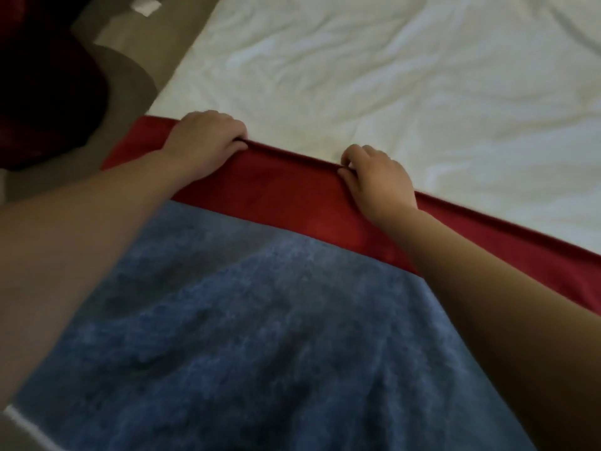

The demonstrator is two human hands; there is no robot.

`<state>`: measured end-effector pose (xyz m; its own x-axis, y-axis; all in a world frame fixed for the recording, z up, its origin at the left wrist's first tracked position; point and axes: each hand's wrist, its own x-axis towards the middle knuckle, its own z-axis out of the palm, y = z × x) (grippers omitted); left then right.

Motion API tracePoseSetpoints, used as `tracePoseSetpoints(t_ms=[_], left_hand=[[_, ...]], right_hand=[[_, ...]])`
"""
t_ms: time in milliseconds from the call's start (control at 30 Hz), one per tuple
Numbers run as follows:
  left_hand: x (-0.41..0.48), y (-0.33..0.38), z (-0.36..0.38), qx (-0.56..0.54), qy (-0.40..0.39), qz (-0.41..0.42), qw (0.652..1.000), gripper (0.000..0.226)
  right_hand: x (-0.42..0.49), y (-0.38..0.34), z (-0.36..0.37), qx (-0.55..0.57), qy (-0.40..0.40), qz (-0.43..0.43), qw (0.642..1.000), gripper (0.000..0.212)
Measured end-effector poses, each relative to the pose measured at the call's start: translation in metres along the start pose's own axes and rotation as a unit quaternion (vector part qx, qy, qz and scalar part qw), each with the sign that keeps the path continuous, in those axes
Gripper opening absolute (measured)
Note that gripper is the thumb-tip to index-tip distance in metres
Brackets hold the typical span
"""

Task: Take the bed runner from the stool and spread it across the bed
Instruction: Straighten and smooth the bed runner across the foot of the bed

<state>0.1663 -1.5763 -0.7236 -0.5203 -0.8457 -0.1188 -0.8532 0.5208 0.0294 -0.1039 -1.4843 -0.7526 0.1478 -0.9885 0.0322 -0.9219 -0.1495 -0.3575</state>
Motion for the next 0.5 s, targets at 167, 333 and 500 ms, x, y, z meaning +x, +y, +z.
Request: tracePoseSetpoints(t_ms=[167,333,500], left_hand=[[0.030,-0.012,0.006,0.001,0.026,0.018,0.999,0.024],[0.037,-0.031,0.017,-0.081,0.055,0.028,0.995,0.021],[0.023,-0.091,0.010,-0.105,0.008,0.079,0.991,0.014]], right_hand=[[0.027,-0.003,0.019,-0.022,0.020,0.084,0.996,0.021],[0.034,-0.017,0.022,-0.028,0.058,0.177,0.982,0.026],[0.058,-0.076,0.038,-0.031,0.030,0.086,0.995,0.024]])
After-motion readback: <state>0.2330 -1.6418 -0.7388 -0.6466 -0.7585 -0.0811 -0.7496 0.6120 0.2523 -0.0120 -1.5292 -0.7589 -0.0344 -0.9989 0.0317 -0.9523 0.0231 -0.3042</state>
